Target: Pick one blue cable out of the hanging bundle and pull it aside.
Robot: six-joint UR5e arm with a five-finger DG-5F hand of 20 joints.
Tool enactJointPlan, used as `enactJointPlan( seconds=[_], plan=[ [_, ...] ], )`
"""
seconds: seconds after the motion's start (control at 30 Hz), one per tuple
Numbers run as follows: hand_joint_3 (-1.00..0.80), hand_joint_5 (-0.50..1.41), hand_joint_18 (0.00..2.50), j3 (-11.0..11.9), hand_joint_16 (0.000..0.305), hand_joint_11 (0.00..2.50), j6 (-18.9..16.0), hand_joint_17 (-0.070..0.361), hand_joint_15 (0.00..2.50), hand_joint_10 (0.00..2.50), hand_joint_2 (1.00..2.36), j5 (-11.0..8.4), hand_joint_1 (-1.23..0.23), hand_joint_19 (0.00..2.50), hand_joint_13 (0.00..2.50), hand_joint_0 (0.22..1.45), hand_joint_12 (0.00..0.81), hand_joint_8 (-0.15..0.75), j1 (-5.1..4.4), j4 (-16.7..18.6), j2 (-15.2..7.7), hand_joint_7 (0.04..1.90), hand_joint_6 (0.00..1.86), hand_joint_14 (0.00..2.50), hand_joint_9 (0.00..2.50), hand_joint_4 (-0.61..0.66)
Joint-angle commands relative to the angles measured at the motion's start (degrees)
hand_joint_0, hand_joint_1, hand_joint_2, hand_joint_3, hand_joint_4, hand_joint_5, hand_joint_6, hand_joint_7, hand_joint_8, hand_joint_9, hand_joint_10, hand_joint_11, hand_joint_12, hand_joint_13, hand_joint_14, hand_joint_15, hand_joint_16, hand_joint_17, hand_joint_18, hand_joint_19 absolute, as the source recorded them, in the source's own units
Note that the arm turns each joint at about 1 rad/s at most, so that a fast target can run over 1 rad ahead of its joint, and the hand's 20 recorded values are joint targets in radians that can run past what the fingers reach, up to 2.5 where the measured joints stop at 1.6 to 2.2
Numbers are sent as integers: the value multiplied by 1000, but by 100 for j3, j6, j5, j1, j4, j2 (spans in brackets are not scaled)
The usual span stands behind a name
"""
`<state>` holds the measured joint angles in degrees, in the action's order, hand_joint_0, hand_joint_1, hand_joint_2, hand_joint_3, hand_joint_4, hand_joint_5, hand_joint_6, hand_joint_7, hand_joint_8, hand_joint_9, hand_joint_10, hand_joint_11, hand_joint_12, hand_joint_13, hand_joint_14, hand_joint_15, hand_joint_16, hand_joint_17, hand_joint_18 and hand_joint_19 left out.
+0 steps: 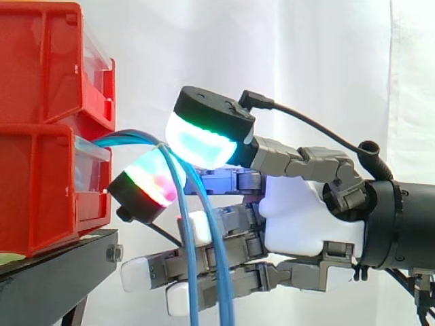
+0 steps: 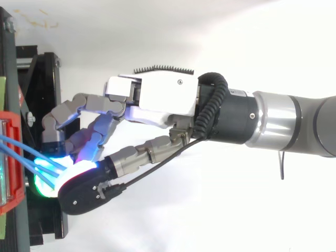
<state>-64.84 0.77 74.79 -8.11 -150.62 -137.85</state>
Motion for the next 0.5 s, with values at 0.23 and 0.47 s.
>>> enactJointPlan(
  seconds=[0.23, 0.47],
  plan=[
    [-96, -156, 681, 6, 46, 823, -6, 103, 420, 23, 1026, 9, -799, 538, 764, 602, 358, 307, -15, -591, 179, 944, 925, 17, 1153, 16],
    [-256, -165, 689, 6, 45, 778, -15, 101, 412, 20, 1018, 0, -897, 525, 751, 686, 355, 278, -33, -679, 249, 937, 937, 17, 1054, -64]
  ],
)
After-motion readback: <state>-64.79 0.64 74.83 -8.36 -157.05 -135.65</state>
